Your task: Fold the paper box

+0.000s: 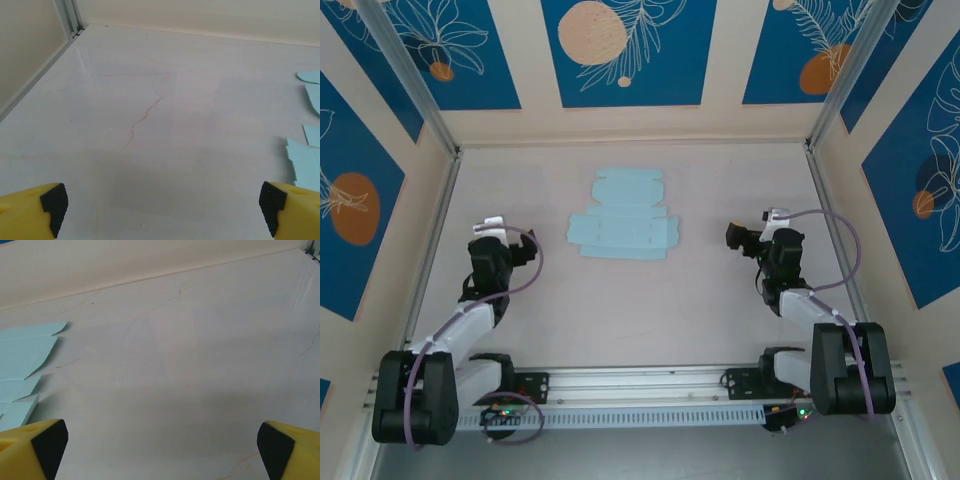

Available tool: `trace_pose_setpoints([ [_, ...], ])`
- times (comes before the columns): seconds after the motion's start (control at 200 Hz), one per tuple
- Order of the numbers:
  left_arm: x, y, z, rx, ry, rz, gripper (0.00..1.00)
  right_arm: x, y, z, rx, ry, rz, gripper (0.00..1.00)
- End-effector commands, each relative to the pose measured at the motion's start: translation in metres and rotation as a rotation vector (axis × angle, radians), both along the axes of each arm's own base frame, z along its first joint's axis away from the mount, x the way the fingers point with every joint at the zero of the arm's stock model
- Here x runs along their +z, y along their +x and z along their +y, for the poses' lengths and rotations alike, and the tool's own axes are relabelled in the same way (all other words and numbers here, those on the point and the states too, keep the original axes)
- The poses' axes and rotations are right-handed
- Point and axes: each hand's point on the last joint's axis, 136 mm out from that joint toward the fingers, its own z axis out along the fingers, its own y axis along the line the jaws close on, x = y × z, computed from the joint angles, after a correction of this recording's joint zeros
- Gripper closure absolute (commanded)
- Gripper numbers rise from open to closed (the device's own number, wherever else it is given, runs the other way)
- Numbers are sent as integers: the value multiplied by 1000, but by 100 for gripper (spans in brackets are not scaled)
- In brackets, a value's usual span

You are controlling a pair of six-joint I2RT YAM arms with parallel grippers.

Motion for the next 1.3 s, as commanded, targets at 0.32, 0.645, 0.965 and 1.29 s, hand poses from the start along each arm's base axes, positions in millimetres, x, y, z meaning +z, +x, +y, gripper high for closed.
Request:
trace_pose_setpoints([
  [0.32,0,-5,4,10,10,-25,0,13,8,-8,-34,-20,-33,1],
  [0.645,1,-6,5,14,14,-32,0,11,8,-10,-45,-18,-24,1],
  [0.965,7,-8,7,25,13,-60,0,14,9,-17,-84,11,14,1],
  [1.29,36,-4,-20,-81,-151,-59,0,48,1,-13,-103,110,116,1],
])
